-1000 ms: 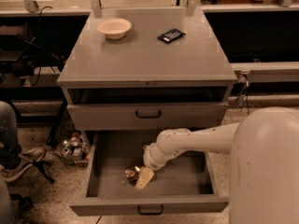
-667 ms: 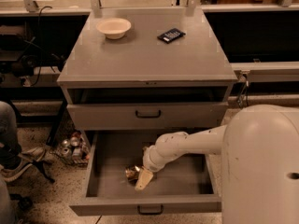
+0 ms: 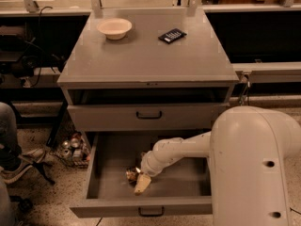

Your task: Pick orange can from middle drawer and place on counter

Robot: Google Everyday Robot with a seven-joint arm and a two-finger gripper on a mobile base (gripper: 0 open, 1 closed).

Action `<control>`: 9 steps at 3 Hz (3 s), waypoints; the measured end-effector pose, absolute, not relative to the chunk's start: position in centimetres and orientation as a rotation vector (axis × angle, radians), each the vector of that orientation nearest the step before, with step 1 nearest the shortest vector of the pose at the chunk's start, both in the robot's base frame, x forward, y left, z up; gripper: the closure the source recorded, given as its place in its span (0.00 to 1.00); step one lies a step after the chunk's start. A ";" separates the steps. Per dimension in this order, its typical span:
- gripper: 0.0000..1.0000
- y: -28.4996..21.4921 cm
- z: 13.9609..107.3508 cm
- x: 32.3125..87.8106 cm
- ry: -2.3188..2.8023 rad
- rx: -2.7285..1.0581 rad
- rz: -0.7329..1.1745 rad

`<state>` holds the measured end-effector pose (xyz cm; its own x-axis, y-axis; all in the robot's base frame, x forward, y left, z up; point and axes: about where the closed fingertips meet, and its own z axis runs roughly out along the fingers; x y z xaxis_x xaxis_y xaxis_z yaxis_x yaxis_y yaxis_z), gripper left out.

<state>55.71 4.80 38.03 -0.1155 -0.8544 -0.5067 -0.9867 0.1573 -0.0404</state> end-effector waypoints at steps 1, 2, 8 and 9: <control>0.23 4.8 35.7 55.6 2.046 -1.738 0.489; 0.46 4.4 35.1 55.5 2.056 -1.725 0.509; 1.00 -7.3 55.7 54.8 1.847 -1.602 0.429; 1.00 -9.4 61.5 53.0 1.788 -1.585 0.368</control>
Offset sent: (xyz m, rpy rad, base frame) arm -0.0008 -0.0110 -0.0342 0.0409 0.0635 -0.0260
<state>53.05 -9.45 61.54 0.0027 -0.7470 -0.6648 -0.9489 0.2079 -0.2375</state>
